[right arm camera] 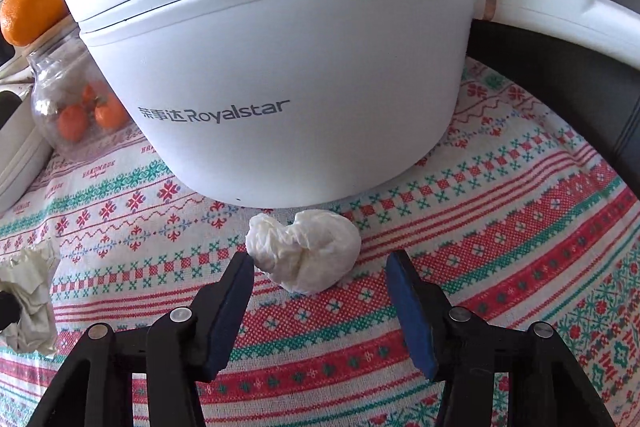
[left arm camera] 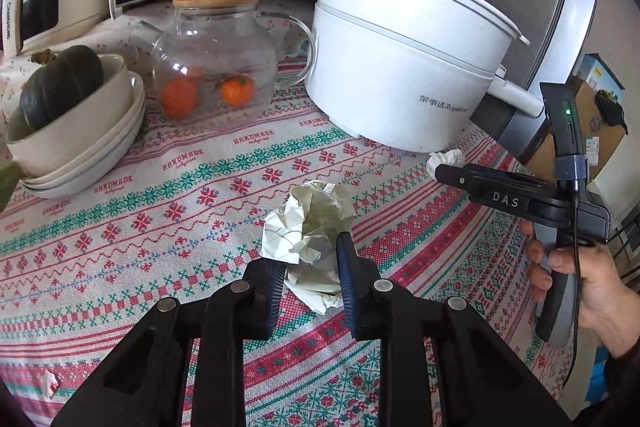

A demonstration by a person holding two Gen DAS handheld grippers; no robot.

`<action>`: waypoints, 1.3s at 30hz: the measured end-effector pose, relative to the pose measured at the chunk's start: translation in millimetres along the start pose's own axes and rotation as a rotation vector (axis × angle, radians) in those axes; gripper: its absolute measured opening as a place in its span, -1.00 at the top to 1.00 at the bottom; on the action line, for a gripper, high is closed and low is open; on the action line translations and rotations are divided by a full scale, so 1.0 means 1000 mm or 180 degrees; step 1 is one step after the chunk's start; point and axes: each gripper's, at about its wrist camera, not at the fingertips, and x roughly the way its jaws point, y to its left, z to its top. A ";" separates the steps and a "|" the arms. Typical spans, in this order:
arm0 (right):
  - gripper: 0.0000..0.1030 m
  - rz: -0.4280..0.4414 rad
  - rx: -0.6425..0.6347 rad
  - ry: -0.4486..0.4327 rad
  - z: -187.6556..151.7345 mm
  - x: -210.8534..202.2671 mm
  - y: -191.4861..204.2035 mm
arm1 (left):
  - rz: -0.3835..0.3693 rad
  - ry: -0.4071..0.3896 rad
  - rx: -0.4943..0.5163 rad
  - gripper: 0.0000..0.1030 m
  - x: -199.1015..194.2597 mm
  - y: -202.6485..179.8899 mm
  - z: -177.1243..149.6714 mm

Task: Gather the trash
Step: 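Grasp the large crumpled tissue with the left tool while the right tool grasps the small tissue ball, then carry both tissues from the table over the white bin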

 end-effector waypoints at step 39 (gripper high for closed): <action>0.32 0.0134 -0.0479 -0.0416 -0.058 -0.226 0.010 | -0.0041 -0.0130 0.0026 0.48 -0.178 -0.141 -0.050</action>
